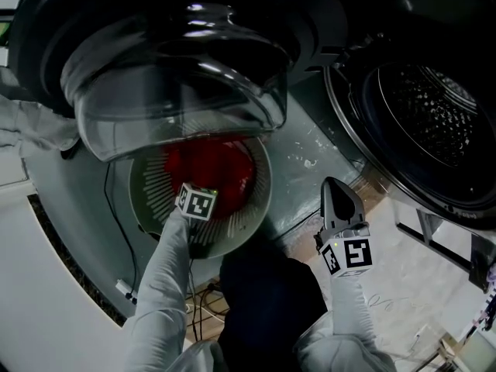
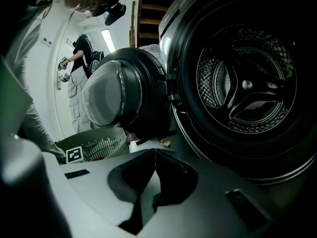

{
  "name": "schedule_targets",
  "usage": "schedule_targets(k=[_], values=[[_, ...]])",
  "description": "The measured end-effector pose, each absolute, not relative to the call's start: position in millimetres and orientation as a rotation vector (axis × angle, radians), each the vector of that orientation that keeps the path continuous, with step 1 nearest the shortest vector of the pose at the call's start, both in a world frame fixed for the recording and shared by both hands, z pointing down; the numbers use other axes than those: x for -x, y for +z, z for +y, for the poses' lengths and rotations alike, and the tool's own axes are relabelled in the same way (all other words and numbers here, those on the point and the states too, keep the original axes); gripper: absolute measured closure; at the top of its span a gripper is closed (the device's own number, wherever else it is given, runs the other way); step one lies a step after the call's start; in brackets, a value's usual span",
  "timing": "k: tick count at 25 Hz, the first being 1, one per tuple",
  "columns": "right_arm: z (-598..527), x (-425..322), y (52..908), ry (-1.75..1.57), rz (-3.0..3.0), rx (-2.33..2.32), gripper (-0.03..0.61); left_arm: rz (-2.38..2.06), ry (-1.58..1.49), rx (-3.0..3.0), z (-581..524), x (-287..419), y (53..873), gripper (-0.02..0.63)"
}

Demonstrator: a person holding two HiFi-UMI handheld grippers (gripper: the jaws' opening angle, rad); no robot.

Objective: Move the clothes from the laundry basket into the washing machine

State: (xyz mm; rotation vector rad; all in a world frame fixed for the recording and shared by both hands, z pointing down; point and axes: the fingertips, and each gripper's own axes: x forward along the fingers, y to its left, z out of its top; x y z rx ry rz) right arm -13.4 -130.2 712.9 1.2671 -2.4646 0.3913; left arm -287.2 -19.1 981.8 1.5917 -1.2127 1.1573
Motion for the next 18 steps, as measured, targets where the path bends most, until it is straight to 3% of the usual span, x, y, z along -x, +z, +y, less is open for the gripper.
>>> schedule_targets(k=[18], values=[[-87.0, 4.1, 568.1, 0.466, -2.458, -1.284, 0.561, -1.345, 1.113, -1.757, -5.1, 269.4, 780.8, 0.494]])
